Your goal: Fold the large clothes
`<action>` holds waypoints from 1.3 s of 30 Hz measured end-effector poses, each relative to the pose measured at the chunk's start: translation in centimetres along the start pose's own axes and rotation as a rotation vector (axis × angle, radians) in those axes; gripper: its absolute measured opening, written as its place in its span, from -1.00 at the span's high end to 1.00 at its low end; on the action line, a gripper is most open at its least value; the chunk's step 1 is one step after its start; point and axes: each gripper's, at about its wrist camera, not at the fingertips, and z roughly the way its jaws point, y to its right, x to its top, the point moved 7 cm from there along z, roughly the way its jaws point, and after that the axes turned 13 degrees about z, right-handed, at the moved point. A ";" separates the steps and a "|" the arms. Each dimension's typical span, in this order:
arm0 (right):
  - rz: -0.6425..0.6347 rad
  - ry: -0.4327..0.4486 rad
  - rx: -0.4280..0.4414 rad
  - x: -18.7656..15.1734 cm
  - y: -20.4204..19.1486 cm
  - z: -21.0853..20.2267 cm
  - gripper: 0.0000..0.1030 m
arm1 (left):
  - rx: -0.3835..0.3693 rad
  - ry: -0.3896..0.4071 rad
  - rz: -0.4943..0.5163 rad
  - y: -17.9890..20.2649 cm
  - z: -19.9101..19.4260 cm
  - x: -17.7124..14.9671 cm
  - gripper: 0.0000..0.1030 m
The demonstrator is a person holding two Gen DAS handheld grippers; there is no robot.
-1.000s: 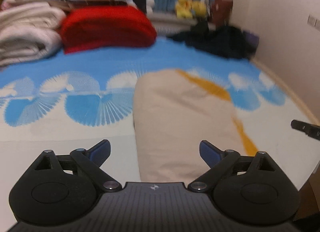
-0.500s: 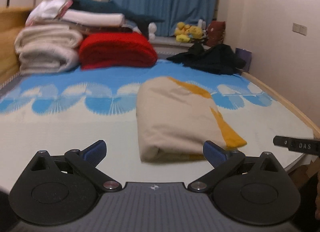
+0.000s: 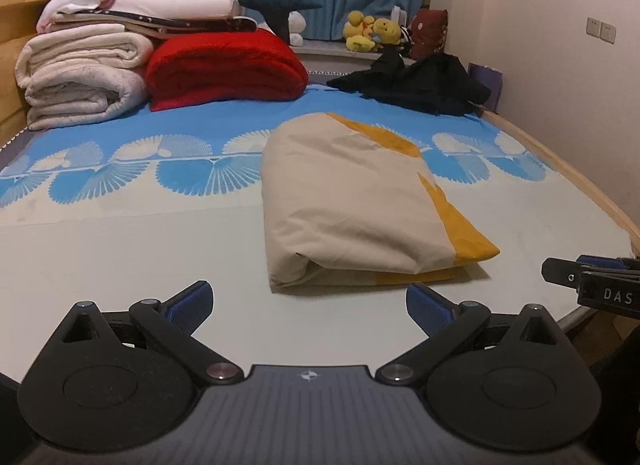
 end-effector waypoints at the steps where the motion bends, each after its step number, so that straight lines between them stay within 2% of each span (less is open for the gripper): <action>1: -0.003 -0.001 -0.002 -0.1 0.0 0.1 -0.05 | -0.002 -0.001 0.005 0.1 0.1 -0.1 -0.99; 4: -0.011 0.000 -0.019 -0.3 0.0 0.4 -0.18 | -0.001 0.000 0.012 0.4 0.2 -0.1 -0.99; 6: -0.010 -0.003 -0.015 -0.4 0.0 0.5 -0.40 | -0.001 0.000 0.017 0.6 0.4 -0.1 -0.99; 8: -0.006 -0.005 -0.013 -0.4 -0.1 0.6 -0.86 | -0.002 -0.002 0.019 0.6 0.4 -0.2 -0.99; 10: -0.007 -0.008 -0.025 -0.5 -0.1 0.7 -0.98 | 0.001 -0.004 0.018 0.6 0.5 -0.3 -0.99; 15: -0.017 -0.035 -0.023 -0.9 -0.3 1.3 -0.98 | 0.004 -0.013 0.008 0.5 0.6 -0.4 -0.99; 39: -0.038 -0.013 -0.036 -0.9 -0.6 1.3 -0.98 | 0.018 0.008 0.010 0.4 0.5 -0.4 -0.99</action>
